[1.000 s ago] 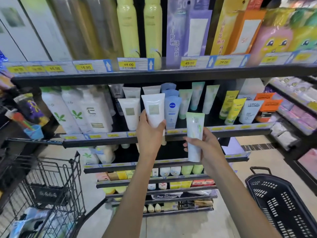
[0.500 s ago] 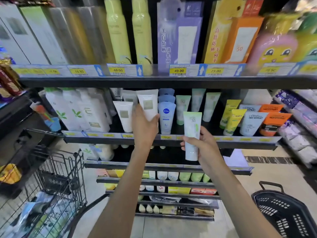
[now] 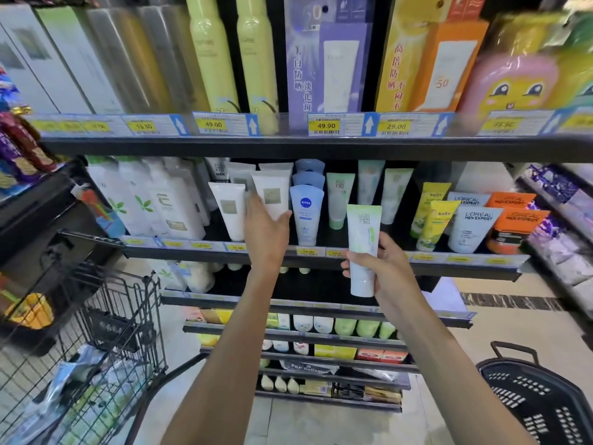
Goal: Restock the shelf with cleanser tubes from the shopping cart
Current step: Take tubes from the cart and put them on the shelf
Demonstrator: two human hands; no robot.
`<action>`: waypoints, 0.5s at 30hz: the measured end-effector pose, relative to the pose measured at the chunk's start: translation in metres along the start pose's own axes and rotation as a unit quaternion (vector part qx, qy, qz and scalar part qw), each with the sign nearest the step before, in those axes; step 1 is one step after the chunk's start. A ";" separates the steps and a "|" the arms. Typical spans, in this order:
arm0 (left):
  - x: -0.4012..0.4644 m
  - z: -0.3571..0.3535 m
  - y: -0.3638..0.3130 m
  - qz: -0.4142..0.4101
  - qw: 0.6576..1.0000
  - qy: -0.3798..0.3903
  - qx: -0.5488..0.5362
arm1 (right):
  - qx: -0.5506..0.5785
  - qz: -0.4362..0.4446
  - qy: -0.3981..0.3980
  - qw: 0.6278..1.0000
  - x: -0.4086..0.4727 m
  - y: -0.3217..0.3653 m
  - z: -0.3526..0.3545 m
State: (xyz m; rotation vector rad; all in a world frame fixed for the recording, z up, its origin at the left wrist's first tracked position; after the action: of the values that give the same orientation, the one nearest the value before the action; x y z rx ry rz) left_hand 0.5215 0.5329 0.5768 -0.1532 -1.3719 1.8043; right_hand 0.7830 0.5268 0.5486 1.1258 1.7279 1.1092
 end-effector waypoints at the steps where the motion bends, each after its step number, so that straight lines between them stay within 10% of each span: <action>1: -0.002 0.000 0.003 0.002 1.000 0.001 -0.002 | 0.000 0.002 -0.001 1.000 0.000 0.000 -0.001; 15: -0.013 -0.001 0.016 -0.022 0.999 0.036 0.004 | -0.002 0.028 -0.024 0.999 -0.011 -0.015 -0.009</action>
State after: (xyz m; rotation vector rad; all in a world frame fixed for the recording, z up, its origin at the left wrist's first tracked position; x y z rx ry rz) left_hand 0.5218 0.5239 0.5578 -0.1810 -1.3081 1.7498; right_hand 0.7741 0.5104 0.5390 1.1953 1.6655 1.1117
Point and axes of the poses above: each hand's wrist, its own x-axis towards the middle knuckle, its own z-axis out of the back of the hand, y = z × x, the point moved 9 cm from there along x, towards the middle knuckle, and after that the axes turned 3 degrees about -z, right-handed, at the moved point
